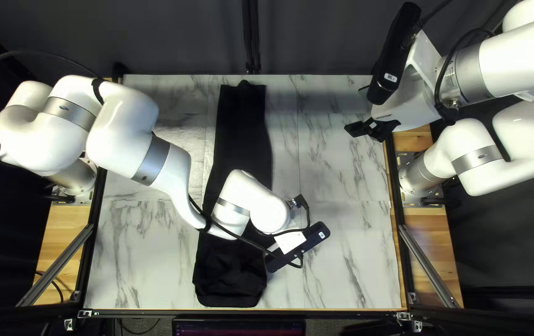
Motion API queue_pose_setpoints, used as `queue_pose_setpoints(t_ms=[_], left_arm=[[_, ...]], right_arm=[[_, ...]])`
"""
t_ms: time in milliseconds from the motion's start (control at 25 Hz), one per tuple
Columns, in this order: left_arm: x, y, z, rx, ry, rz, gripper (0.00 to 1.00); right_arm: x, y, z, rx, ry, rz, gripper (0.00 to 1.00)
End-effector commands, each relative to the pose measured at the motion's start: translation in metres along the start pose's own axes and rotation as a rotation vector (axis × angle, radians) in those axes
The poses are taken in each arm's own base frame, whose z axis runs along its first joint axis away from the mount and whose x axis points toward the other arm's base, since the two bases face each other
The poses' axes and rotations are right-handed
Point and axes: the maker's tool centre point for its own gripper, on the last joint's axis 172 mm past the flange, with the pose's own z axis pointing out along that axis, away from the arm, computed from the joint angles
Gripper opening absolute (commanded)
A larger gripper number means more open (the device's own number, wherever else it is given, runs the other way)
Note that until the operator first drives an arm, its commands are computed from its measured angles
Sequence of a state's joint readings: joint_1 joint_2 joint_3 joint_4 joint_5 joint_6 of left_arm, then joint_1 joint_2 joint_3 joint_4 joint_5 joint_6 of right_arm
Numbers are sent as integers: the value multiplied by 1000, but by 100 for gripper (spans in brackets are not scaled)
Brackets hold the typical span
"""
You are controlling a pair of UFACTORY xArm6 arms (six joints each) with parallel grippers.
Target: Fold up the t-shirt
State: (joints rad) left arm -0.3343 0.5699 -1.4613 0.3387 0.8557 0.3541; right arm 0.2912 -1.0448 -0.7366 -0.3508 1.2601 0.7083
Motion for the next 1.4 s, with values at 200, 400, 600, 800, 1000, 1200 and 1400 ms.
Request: queue_pose_setpoints(t_ms=[200, 400, 600, 800, 1000, 1200, 1400], left_arm=[[-2, 32, -2, 104, 1, -87, 100], [-5, 13, 3, 156, -5, -105, 100], [-12, -4, 13, 190, -6, -119, 100], [-12, -21, 19, 201, -8, -121, 100], [-21, -45, 13, 208, -18, -113, 100], [-29, -71, 21, 201, -24, -106, 100], [-37, -76, 17, 198, -39, -113, 100]], right_arm=[[0, 0, 0, 0, 0, 0, 100], [0, 0, 0, 0, 0, 0, 100], [0, 0, 0, 0, 0, 0, 100], [0, 0, 0, 0, 0, 0, 100], [0, 0, 0, 0, 0, 0, 100], [0, 0, 0, 0, 0, 0, 100], [0, 0, 0, 0, 0, 0, 100]])
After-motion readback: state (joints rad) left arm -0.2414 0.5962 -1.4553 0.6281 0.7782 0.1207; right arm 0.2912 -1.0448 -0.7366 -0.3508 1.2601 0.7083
